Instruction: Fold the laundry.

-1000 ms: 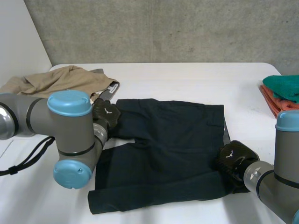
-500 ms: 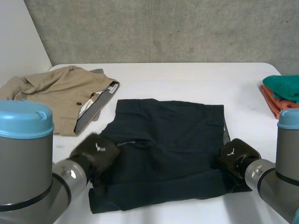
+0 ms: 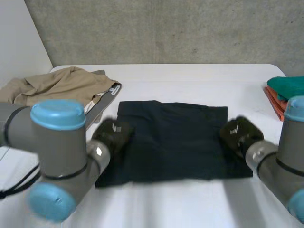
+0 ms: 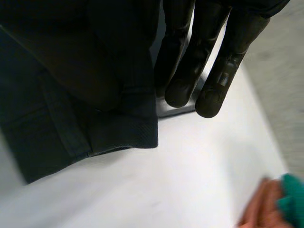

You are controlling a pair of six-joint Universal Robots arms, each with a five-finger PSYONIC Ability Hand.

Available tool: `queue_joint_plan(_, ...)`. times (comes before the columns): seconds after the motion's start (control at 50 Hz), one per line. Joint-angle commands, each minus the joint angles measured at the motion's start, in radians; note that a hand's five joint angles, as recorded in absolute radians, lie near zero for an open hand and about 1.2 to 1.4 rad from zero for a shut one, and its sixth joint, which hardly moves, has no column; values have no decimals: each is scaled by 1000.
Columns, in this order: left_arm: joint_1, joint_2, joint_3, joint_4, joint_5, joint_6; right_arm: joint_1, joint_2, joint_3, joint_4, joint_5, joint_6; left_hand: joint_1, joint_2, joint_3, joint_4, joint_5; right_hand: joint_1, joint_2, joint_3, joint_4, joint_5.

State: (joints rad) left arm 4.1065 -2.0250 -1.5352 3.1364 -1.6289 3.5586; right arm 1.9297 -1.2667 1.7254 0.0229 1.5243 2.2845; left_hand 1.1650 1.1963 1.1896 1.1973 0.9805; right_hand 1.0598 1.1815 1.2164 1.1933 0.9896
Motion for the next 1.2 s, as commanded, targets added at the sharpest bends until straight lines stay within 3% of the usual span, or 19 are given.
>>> queue_joint_plan(0.02, 8, -182, 248, 353, -46, 147, 3, 138, -177, -244, 8, 13, 231, 200, 207, 199, 241, 337, 215, 180, 203, 232)
queue_joint_plan(0.12, 32, -360, 435, 502, -46, 262, 6, 297, -335, -397, 5, 10, 231, 200, 207, 199, 241, 337, 215, 180, 203, 232)
queue_joint_plan(0.32, 41, -650, 750, 522, -20, 279, 5, 627, -625, -532, 23, -34, 231, 200, 207, 199, 241, 337, 215, 180, 203, 232)
queue_joint_plan(0.34, 43, -678, 779, 521, -12, 281, 5, 644, -642, -537, 30, -39, 133, 102, 108, 101, 143, 337, 215, 180, 203, 232)
queue_joint_plan(0.36, 43, -687, 787, 522, -8, 281, 5, 659, -658, -541, 37, -43, -121, -152, -146, -153, -111, 204, 82, 47, 70, 99)
queue_joint_plan(0.38, 43, -693, 790, 522, -5, 281, 6, 684, -684, -547, 60, -49, -429, -460, -453, -461, -419, -515, -637, -672, -649, -620)
queue_joint_plan(0.4, 43, -695, 788, 524, -5, 281, 6, 690, -688, -547, 72, -51, -711, -742, -735, -743, -701, -848, -970, -1005, -982, -952)
queue_joint_plan(0.42, 41, -690, 776, 524, -5, 281, 6, 691, -690, -549, 79, -51, -990, -1022, -1015, -1023, -980, -885, -1007, -1042, -1019, -990)
queue_joint_plan(0.52, 32, -583, 682, 527, -8, 270, 6, 635, -659, -535, 86, 3, -990, -1022, -1015, -1023, -980, -885, -1007, -1042, -1019, -990)
queue_joint_plan(0.6, 25, -460, 569, 533, -9, 256, -8, 499, -575, -491, 42, 133, -990, -1022, -1015, -1023, -980, -885, -1007, -1042, -1019, -990)
queue_joint_plan(0.7, 20, -307, 403, 528, -12, 217, -64, 252, -468, -251, -50, 318, -990, -1022, -1015, -1023, -980, -885, -1007, -1042, -1019, -990)
queue_joint_plan(0.78, 8, -198, 276, 522, -11, 165, -103, 184, -423, -47, -110, 420, -990, -1022, -1015, -1023, -980, -885, -1007, -1042, -1019, -990)
queue_joint_plan(0.9, 6, -92, 119, 518, -6, 53, -146, 184, -351, 121, -177, 487, -990, -1022, -1015, -1023, -980, -763, -885, -920, -897, -868)
queue_joint_plan(1.2, 0, -84, 64, 518, -5, 19, -152, 374, -342, -43, -182, 481, -990, -1022, -1015, -1023, -980, -535, -657, -691, -668, -639)
